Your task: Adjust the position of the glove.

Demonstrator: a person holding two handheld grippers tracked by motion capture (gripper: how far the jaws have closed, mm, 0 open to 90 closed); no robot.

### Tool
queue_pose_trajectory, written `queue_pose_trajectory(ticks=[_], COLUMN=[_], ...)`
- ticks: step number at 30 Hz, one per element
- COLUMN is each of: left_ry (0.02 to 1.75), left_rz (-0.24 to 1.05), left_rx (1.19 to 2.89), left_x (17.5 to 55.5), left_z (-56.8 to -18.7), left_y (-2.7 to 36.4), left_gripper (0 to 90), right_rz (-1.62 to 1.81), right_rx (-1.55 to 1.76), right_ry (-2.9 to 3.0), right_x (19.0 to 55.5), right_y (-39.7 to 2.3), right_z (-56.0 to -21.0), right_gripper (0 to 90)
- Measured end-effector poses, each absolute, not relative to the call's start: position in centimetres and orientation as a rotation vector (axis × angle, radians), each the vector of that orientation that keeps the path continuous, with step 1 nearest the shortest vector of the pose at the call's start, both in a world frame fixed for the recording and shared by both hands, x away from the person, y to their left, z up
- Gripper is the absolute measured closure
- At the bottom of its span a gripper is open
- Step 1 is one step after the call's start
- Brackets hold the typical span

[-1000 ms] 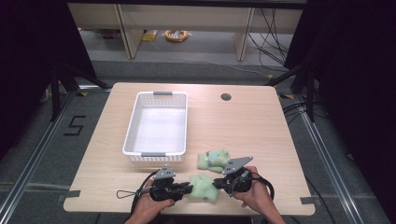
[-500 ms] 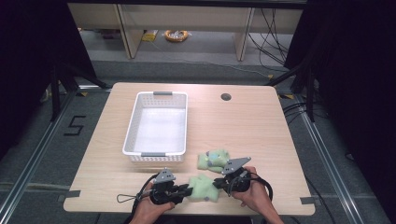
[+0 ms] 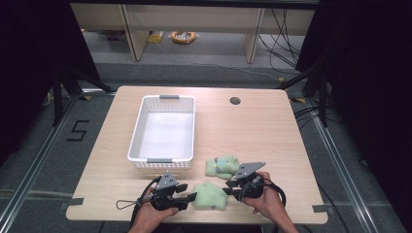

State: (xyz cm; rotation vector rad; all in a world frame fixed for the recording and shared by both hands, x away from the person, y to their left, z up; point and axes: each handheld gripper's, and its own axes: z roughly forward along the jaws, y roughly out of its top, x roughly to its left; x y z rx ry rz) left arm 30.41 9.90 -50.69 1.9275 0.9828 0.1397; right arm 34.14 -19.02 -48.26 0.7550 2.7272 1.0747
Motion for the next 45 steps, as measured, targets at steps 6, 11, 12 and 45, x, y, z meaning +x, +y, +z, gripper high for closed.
queue_pose_trajectory(ticks=[6, 11, 12, 45], left_ry=[0.971, 0.945, 0.944, 0.952], left_rz=[0.137, 0.158, 0.158, 0.175], left_rx=[1.948, 1.975, 1.975, 2.007], left_x=[30.3, 30.3, 30.2, 31.4], left_z=[-50.4, -50.0, -49.9, -50.0], left_y=[9.9, 10.0, 9.9, 10.9], left_gripper=[41.6, 36.6, 35.7, 26.9], right_rz=[1.111, 1.129, 1.130, 1.012], right_rx=[0.802, 0.835, 0.837, 0.906], right_ry=[2.679, 2.594, 2.582, 2.598], right_x=[34.4, 35.3, 35.5, 41.1], right_y=[-19.3, -20.0, -20.0, -18.9], right_z=[-48.0, -47.1, -47.0, -49.0], right_gripper=[64.2, 59.9, 58.8, 51.5])
